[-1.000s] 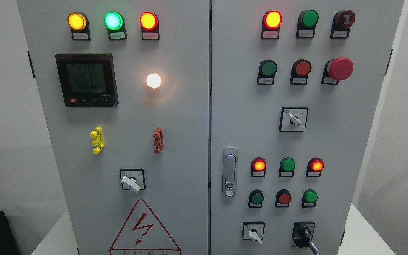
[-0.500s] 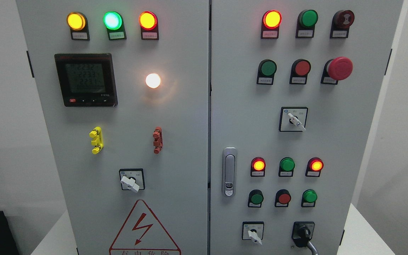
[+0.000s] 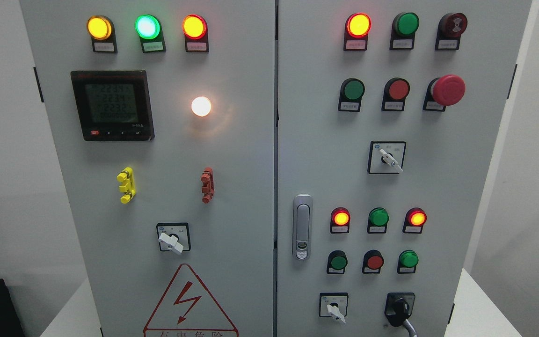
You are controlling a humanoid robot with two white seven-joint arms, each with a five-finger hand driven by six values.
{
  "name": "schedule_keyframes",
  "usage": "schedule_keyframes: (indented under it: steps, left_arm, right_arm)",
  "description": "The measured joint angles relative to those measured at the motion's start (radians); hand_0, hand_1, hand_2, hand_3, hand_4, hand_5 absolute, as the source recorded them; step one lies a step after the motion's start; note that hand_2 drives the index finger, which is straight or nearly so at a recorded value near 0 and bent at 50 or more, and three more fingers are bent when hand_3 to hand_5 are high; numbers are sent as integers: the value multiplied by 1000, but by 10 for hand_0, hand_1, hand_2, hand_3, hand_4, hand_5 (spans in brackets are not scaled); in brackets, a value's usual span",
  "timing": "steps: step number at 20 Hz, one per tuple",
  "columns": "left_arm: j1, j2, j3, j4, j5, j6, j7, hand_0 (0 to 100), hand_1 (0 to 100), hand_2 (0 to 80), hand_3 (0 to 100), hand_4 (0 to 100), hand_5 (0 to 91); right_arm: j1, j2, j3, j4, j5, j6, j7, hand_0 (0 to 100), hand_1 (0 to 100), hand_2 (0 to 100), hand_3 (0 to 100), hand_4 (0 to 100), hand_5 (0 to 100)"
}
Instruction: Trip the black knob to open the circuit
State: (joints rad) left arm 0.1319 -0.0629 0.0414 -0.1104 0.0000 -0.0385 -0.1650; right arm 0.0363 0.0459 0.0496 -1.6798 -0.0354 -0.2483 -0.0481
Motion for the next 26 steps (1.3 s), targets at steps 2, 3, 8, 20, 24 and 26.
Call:
schedule_keyframes:
  steps: [2,3,8,20,24,26]
  left_arm:
    - [0,0,0,0,0,0,0,120,389,0,0,0,0]
    - [0,0,0,0,0,0,0,120,389,0,0,0,0]
    - [0,0,0,0,0,1,0,120,389,0,0,0,0]
    - [0,0,0,0,0,0,0,120,389,0,0,0,0]
    - [0,0,0,0,0,0,0,120,389,0,0,0,0]
    - [0,0,0,0,0,0,0,120,389,0,0,0,0]
  right_arm:
    - [0,0,2,-1,0,0,-1,0,0,0,1000,1000,1000]
    - [0,0,4,-1,0,0,-1,0,0,0,1000,1000,1000]
    - [0,0,8,-5,-1,-1,-2,0,0,0,1000,1000,1000]
    - [-3,0,17,-15,-13,-1,-3,0,0,0,1000,1000,1000]
    - [-2,0,21,-18,-17,-1,-3,0,0,0,1000,1000,1000]
    - [-1,0,23,-19,-19,-1,-3,0,0,0,1000,1000,1000]
